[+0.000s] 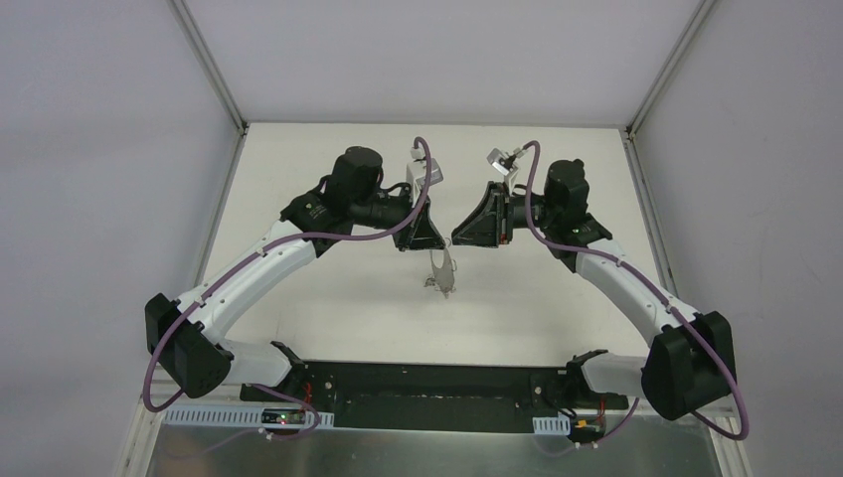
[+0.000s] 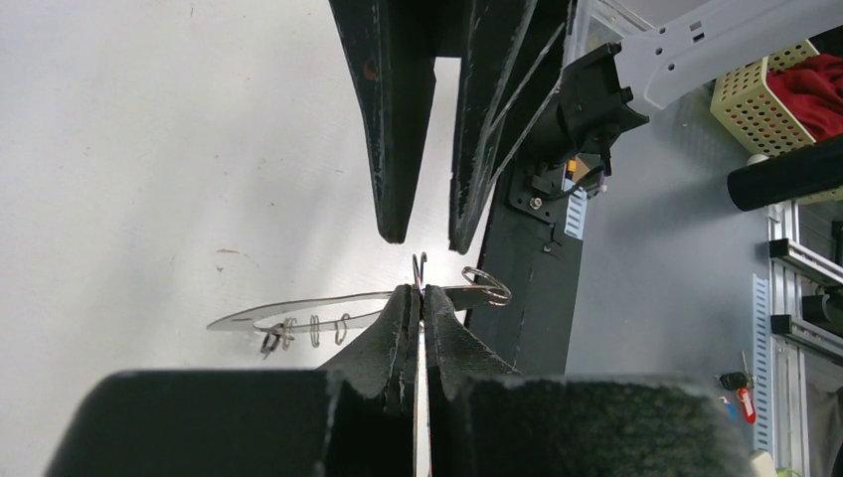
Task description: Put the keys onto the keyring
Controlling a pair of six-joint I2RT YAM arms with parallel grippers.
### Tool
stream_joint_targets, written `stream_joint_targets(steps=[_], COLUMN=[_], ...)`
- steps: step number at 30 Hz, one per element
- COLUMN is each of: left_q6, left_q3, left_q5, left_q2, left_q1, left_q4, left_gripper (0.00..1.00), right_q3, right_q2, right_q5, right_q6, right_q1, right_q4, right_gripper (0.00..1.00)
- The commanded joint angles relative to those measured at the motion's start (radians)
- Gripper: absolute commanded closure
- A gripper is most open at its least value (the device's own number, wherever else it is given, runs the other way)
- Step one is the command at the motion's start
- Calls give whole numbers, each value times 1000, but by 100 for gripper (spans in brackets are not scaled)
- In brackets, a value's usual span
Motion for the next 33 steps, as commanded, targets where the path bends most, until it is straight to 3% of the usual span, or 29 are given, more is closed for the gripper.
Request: stream_joint_targets(steps=[1, 11, 26, 33], left_q6=[31, 11, -19, -21], left_q3=[17, 10, -12, -20], left_q5=[9, 39, 97, 98], left_q2=[-24, -19, -11, -6], left_q1=[5, 5, 5, 5], left_q4=[14, 30, 71, 77], left_gripper=[100, 100, 100, 100], right_q3=[2, 11, 42, 45], right_q2=[-48, -32, 3, 0], right_q5=[-38, -54, -54, -63], right_q6=[-12, -22, -113, -116], right_q1=[-9, -3, 31, 38], right_q4=[46, 39, -59, -66], right_gripper=[70, 65, 68, 74])
